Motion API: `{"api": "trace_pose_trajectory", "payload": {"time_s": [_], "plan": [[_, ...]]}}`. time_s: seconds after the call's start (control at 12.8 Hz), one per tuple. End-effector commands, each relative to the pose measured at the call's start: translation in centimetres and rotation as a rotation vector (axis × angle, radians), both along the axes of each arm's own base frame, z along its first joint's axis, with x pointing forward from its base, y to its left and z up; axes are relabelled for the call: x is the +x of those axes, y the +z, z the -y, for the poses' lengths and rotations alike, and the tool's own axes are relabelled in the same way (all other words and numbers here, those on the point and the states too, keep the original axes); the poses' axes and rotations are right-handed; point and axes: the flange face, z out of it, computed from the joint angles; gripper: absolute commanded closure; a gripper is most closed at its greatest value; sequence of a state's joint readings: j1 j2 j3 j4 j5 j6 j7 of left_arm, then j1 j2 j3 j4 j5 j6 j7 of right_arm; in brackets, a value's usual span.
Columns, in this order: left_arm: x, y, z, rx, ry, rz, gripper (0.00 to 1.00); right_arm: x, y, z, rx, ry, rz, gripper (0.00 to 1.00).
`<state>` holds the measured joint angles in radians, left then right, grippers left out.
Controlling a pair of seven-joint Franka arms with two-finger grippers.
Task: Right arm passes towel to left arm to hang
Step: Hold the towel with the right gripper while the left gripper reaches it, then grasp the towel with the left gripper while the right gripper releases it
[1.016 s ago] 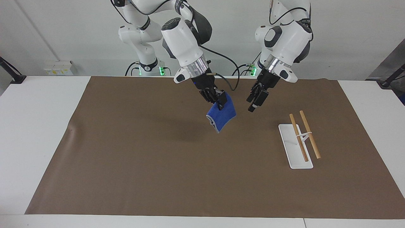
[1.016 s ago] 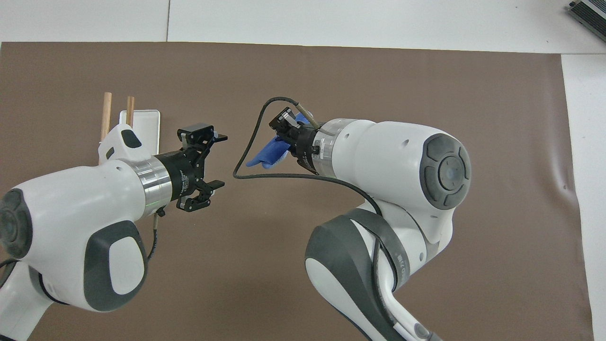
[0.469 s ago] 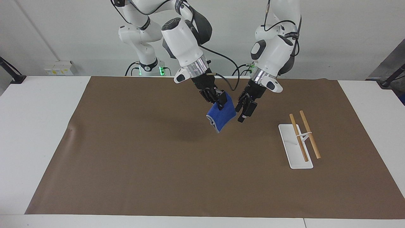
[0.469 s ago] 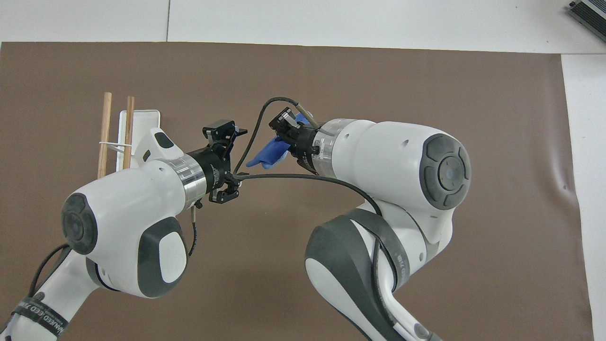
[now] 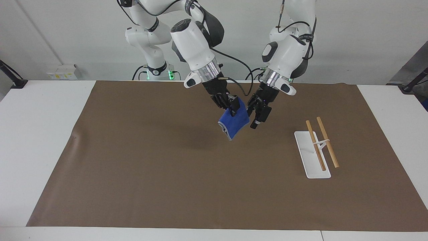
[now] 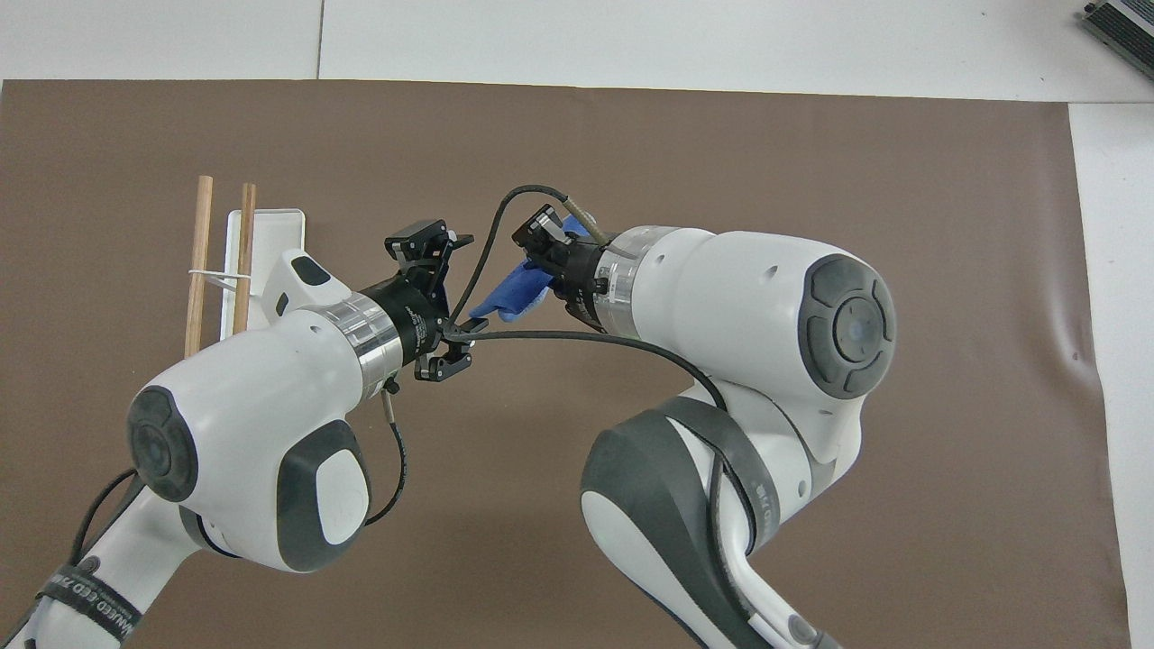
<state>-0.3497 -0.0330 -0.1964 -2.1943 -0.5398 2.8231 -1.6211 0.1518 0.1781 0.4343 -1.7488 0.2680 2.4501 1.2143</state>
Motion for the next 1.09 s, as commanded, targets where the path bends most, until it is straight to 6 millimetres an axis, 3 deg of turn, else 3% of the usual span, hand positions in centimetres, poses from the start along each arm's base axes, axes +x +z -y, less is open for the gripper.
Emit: {"api": "trace_pose_trajectory", "payload": {"time_s": [0.0,0.31,0.7,0.78,0.94,1.02], "plan": [[0.7,-0.1,-0.1,-0.026,0.033,0.008,0.16,-0.1,0.1,-0.2,0.022,-0.011,-0.017,1.0],[0.8,-0.2,-0.1,-0.025,0.032,0.007,0.53,-0.1,0.1,-0.2,0.022,-0.011,-0.017,1.0],[1.2,-0.8,-0.4,-0.014,0.033,0.022,0.8,0.1,0.1,-0.1,0.021,-0.014,-0.017,1.0],[1.4,-0.9,-0.7,-0.013,0.037,0.023,0.9,0.1,0.1,-0.1,0.021,-0.014,-0.017,1.0],[1.9,-1.1,-1.7,0.025,0.001,0.053,1.0,0.0,0.0,-0.1,0.02,-0.013,-0.02,0.92],[2.0,-1.1,-1.6,0.053,-0.042,0.079,1.0,0.0,0.0,0.0,0.017,-0.013,-0.025,0.88]]}}
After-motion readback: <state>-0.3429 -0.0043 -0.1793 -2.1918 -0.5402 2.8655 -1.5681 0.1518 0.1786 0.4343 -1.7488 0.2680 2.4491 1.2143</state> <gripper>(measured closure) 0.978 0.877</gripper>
